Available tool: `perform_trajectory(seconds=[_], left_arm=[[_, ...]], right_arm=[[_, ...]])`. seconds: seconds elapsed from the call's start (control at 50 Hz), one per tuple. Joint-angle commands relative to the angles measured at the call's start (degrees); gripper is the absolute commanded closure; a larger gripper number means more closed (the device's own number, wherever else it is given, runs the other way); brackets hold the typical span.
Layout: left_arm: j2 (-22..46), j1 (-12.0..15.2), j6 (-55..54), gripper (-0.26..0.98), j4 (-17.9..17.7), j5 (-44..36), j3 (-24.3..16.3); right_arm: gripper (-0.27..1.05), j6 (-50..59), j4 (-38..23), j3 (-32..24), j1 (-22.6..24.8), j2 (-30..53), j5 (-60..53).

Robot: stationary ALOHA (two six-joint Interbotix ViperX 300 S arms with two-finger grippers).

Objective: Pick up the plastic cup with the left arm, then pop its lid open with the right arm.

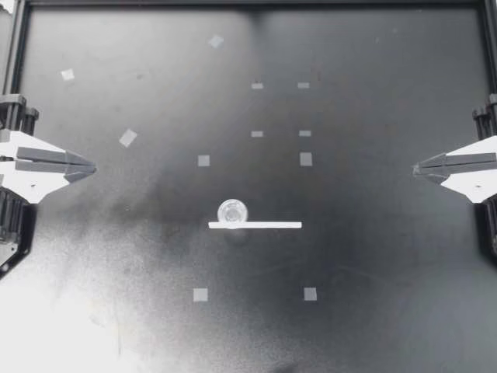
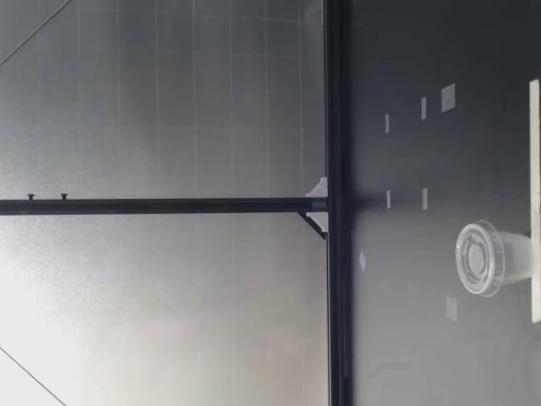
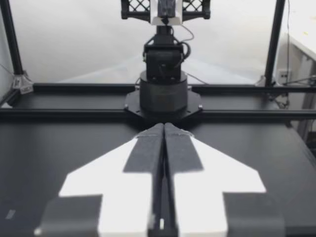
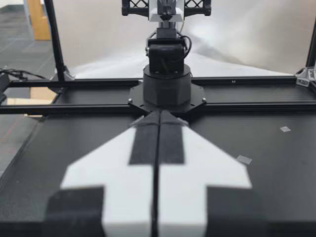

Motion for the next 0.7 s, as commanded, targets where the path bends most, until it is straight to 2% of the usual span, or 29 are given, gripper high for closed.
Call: perform_trajectory(seconds=[0.0,0.12,0.3,0.42,0.54,0.6,0.68], left_arm=[[-1.2,1.2,0.8,0.73,0.0,-1.8,0.0],[-3.9,1.2,0.0,0.79,0.0,-3.0,1.4],[-4.4,1.2,-0.2,0.79,-0.4,-0.9,1.1],[-3.9,1.8,0.3,0.79,-0.4,2.1,-2.1],[-2.5,4.0,0.1,0.79,-0.4,8.4,-6.7],[-0.9,5.0,-0.2,0.79,-0.4,12.2,-8.4],[2.8,5.1,-0.4,0.79,-0.4,15.7,-10.1]], right_arm=[[0.64,-0.2,-0.1,-0.3,-0.2,0.2,-0.3],[0.82,0.3,0.0,1.1,-0.2,-1.9,0.1],[0.86,2.5,0.1,0.1,-0.3,-4.2,2.7],[0.86,2.3,-0.1,-5.1,-0.5,-2.8,9.7],[0.86,1.8,-0.6,-11.6,-2.1,0.1,17.4],[0.86,1.8,-0.6,-13.6,-3.3,2.0,19.5],[0.86,1.9,-0.6,-15.8,-4.6,5.8,21.8]])
